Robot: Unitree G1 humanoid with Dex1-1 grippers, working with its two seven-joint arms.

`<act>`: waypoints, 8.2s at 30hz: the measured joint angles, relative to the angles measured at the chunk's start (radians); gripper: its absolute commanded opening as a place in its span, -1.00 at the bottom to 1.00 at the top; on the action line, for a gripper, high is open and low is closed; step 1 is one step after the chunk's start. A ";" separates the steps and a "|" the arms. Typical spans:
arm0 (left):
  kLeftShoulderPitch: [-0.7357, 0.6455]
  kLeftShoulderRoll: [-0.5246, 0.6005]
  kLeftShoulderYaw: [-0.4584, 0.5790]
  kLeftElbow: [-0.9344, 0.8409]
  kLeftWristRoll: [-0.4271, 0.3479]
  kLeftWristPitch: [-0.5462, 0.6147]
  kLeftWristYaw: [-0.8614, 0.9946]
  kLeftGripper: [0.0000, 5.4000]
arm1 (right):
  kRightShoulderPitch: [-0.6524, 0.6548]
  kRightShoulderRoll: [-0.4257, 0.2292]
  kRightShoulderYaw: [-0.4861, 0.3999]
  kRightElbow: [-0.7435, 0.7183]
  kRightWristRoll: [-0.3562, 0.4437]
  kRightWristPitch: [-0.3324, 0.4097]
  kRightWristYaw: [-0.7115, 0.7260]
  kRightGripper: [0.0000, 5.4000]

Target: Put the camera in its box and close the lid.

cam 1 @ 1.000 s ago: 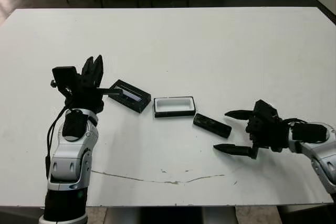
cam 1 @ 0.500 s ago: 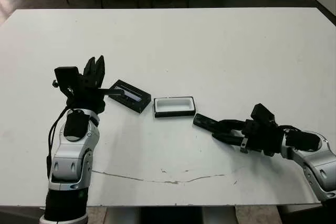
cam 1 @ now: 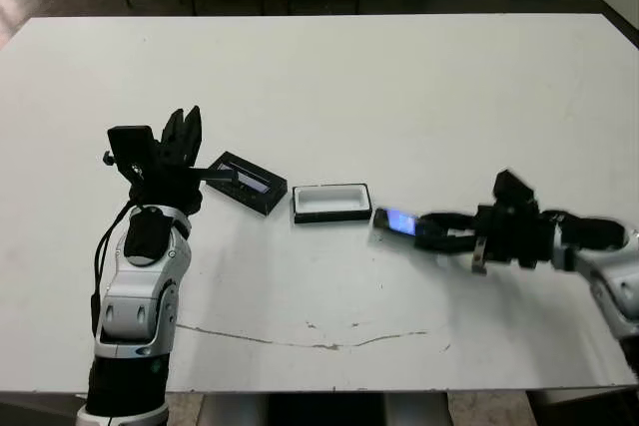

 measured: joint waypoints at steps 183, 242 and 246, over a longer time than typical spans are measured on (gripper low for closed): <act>-0.031 0.027 0.017 -0.059 0.013 0.028 0.006 -1.00 | -0.031 0.320 -0.041 -0.148 -0.363 -0.474 -0.720 -0.99; -1.005 0.186 -0.770 1.128 0.639 0.014 -1.414 -1.00 | 0.035 0.261 -0.097 -0.238 -0.227 -0.298 -0.656 -0.99; -0.942 0.264 -0.781 1.000 0.646 -0.056 -1.429 -1.00 | 0.041 0.261 -0.095 -0.237 -0.229 -0.298 -0.657 -0.99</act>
